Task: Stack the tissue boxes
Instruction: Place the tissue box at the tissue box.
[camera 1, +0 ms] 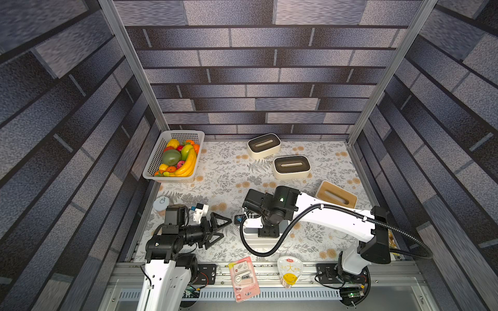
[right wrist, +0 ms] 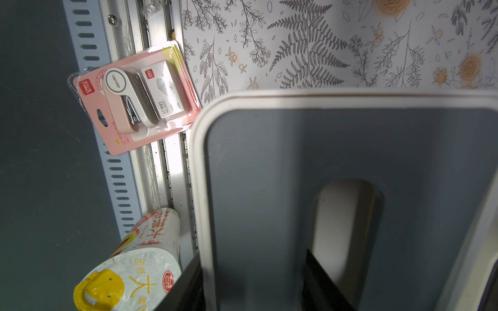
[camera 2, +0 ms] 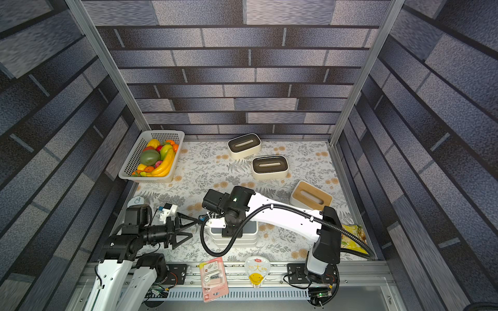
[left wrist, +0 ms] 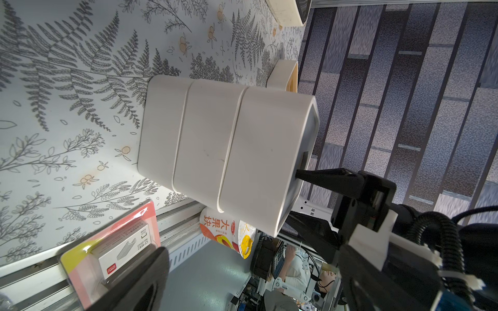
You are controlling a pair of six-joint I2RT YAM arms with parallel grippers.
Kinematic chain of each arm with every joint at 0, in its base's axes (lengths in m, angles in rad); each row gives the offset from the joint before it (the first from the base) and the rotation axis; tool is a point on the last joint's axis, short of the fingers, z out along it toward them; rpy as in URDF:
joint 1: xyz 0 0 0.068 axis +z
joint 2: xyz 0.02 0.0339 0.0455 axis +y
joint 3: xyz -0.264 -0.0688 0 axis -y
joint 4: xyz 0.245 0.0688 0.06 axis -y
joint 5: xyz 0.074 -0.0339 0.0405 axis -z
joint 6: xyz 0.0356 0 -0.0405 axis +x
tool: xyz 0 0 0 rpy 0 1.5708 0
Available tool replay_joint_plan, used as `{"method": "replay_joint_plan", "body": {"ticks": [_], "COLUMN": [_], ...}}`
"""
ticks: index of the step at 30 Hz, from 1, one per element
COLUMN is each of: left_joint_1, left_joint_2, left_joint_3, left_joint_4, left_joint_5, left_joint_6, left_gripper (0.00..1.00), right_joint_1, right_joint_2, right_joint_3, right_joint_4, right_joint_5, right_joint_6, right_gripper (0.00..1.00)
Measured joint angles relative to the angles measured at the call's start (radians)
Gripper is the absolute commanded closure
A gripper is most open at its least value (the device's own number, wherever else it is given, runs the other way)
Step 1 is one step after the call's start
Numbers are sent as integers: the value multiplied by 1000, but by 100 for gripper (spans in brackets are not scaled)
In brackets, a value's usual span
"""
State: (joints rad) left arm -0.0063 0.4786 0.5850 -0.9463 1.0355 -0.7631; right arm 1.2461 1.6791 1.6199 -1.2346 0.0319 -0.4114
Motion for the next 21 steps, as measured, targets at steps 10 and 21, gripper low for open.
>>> {"method": "replay_joint_plan", "body": {"ticks": [10,21], "left_joint_1": [-1,-2], "left_joint_2": [0,10], "left_joint_3": [0,1], "left_joint_4": [0,2], "left_joint_5": [0,0], "left_joint_6": [0,1], "left_gripper": [0,0], "right_joint_1": [0,0], "right_joint_2": [0,0], "right_joint_3": [0,0], "right_joint_4": [2,2], "right_joint_5": [0,-6], "right_joint_6": [-1,-8], "right_gripper": [45,41]}}
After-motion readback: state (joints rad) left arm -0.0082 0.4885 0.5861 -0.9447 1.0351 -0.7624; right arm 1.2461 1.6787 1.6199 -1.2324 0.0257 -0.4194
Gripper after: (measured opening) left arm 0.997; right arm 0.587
